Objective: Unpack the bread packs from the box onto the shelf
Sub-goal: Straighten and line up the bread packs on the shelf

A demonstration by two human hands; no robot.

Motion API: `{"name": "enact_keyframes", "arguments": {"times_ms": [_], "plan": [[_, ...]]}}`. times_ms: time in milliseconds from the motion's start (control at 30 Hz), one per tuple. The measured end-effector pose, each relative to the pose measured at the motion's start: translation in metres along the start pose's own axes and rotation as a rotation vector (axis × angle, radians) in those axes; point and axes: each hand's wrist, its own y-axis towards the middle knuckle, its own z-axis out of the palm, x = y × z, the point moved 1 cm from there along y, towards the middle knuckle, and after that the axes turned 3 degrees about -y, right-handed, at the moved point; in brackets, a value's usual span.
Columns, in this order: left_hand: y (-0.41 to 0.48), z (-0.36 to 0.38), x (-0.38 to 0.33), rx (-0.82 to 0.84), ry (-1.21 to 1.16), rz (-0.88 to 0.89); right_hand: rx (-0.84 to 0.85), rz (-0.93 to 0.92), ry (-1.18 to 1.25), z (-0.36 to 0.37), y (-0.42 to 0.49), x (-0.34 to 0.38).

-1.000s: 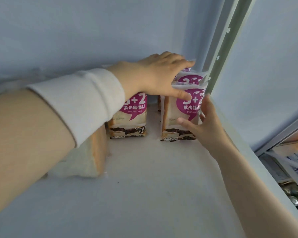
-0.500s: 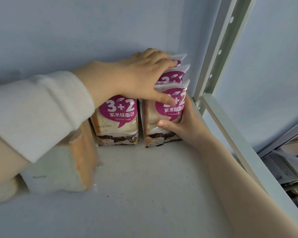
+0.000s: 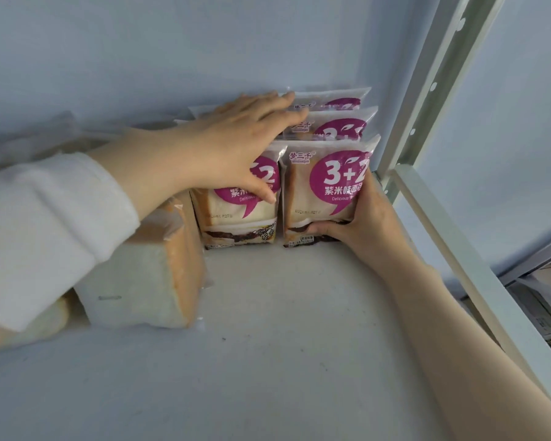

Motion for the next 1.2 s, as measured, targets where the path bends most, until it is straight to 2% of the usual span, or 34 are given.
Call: {"name": "enact_keyframes", "arguments": {"times_ms": [67, 367, 500, 600, 700, 800, 867, 967, 1100, 1200], "plan": [[0.0, 0.002, 0.0, -0.021, 0.003, 0.004, -0.058, -0.031, -0.08, 0.006, -0.001, 0.001], [-0.014, -0.004, -0.001, 0.034, 0.062, -0.041, -0.01, -0.065, -0.126, 0.0, -0.015, 0.005], [-0.014, 0.003, 0.005, 0.047, -0.073, -0.08, 0.006, 0.0, -0.146, 0.011, -0.006, 0.002], [-0.014, 0.006, 0.005, 0.019, -0.081, -0.083, -0.014, 0.004, -0.163, 0.014, -0.003, 0.0], [-0.015, 0.002, 0.003, 0.002, 0.055, -0.078, 0.023, 0.036, -0.203, 0.01, -0.005, 0.004], [-0.021, -0.008, -0.006, 0.042, 0.237, -0.103, 0.135, 0.09, -0.306, 0.001, -0.01, 0.017], [-0.03, -0.016, -0.016, 0.058, 0.362, -0.115, 0.202, 0.179, -0.479, -0.007, -0.019, 0.031], [-0.055, -0.025, -0.036, 0.032, 0.479, -0.085, 0.187, 0.327, -0.618, -0.018, -0.043, 0.061], [-0.098, -0.03, -0.065, -0.012, 0.491, 0.029, 0.137, 0.401, -0.763, -0.023, -0.097, 0.105], [-0.133, -0.023, -0.081, 0.02, 0.438, 0.071, 0.121, 0.416, -0.863, -0.02, -0.147, 0.135]]}}
